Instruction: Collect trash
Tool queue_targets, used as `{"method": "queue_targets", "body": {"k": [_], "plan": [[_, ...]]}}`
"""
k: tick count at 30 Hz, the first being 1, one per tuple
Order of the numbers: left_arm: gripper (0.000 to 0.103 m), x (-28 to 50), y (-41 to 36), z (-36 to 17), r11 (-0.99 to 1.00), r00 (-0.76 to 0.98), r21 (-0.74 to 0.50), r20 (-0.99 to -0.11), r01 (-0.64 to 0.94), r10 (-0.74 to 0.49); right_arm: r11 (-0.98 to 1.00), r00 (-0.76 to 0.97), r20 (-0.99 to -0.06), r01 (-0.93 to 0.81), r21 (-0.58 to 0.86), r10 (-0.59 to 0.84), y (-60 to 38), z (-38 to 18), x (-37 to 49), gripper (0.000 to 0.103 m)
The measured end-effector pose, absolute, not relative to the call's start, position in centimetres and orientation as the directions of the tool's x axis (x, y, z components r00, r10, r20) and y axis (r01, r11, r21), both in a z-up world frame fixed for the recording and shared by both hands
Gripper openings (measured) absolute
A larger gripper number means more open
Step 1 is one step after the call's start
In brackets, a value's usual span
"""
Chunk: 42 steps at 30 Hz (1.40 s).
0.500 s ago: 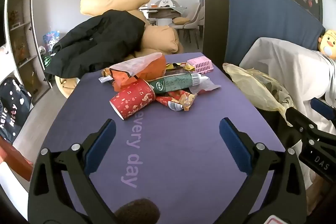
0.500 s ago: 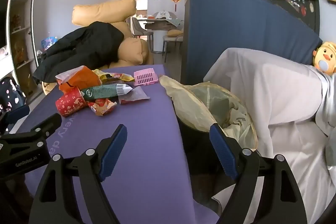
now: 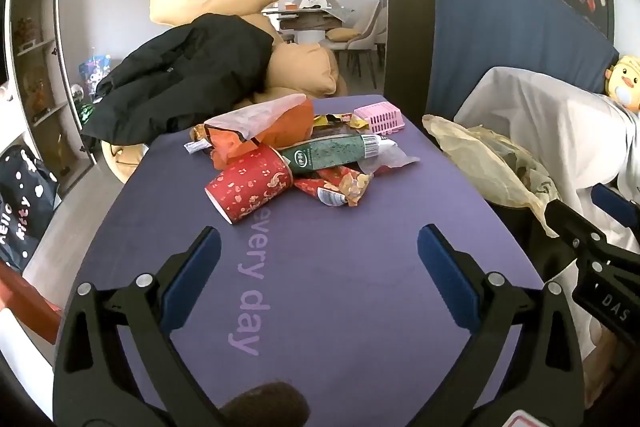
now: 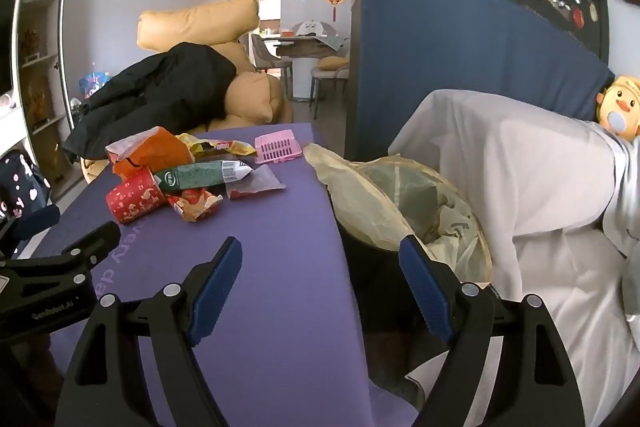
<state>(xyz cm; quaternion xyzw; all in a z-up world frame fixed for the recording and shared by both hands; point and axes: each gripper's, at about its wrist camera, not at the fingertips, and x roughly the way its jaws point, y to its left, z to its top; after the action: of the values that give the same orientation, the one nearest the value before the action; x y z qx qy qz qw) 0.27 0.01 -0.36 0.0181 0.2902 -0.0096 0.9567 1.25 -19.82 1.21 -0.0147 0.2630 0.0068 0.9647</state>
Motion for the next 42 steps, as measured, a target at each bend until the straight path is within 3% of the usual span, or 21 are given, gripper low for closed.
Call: {"method": "queue_targets", "body": {"k": [42], "plan": [[0.095, 0.34, 0.03, -0.50, 0.999, 0.828, 0.025, -0.561, 0.030, -0.011, 1.000, 0.865, -0.502, -0.013, -0.012, 0.005, -20.52, 1.29, 1.20, 0.077]]}}
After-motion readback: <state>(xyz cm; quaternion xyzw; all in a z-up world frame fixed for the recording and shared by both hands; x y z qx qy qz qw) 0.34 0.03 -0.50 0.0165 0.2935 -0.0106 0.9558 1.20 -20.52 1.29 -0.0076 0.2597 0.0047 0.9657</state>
